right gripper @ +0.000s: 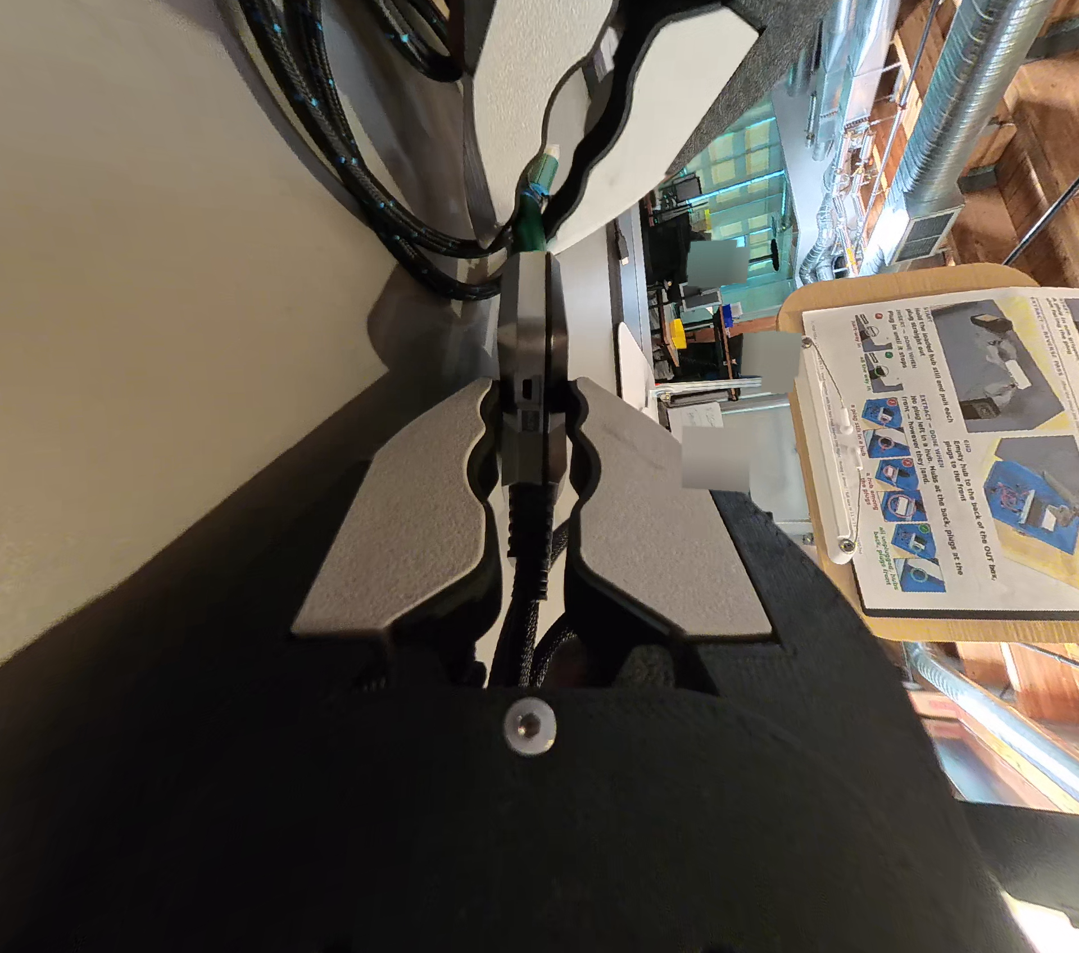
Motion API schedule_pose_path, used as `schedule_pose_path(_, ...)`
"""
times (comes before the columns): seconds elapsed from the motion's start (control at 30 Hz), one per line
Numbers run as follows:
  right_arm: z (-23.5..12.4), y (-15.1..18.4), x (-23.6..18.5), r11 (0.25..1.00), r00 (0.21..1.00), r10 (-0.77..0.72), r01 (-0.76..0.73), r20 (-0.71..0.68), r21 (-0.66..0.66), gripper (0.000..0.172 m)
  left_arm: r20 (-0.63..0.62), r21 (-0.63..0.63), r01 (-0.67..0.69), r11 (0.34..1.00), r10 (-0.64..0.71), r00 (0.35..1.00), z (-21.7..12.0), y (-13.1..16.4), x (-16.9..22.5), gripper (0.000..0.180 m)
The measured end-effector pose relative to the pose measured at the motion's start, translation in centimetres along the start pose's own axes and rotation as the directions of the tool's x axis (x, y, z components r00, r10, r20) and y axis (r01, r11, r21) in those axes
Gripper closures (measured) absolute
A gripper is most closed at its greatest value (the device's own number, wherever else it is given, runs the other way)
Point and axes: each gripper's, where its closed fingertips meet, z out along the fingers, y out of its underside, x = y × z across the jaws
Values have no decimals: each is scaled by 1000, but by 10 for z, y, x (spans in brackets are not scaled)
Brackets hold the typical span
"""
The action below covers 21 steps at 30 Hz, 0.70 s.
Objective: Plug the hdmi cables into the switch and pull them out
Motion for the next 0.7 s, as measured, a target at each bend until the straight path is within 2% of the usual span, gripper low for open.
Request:
schedule_pose_path(0.13, -3, -2, -3, 1000, 999, -5, 4, 42, 24, 152, -38, 49, -7, 999, 8, 999, -3, -5, 6, 166)
schedule_pose_path(0.47, 0, -4, -4, 998, 997, -57, 57, 60, -4, 152, -7, -15, -63, 998, 63, 998, -2, -6, 5, 167)
schedule_pose_path(0.7, 0, -5, -3, 999, 997, -35, 37, 69, -20, 152, 62, -85, -162, 983, 168, 984, -3, -12, -2, 169)
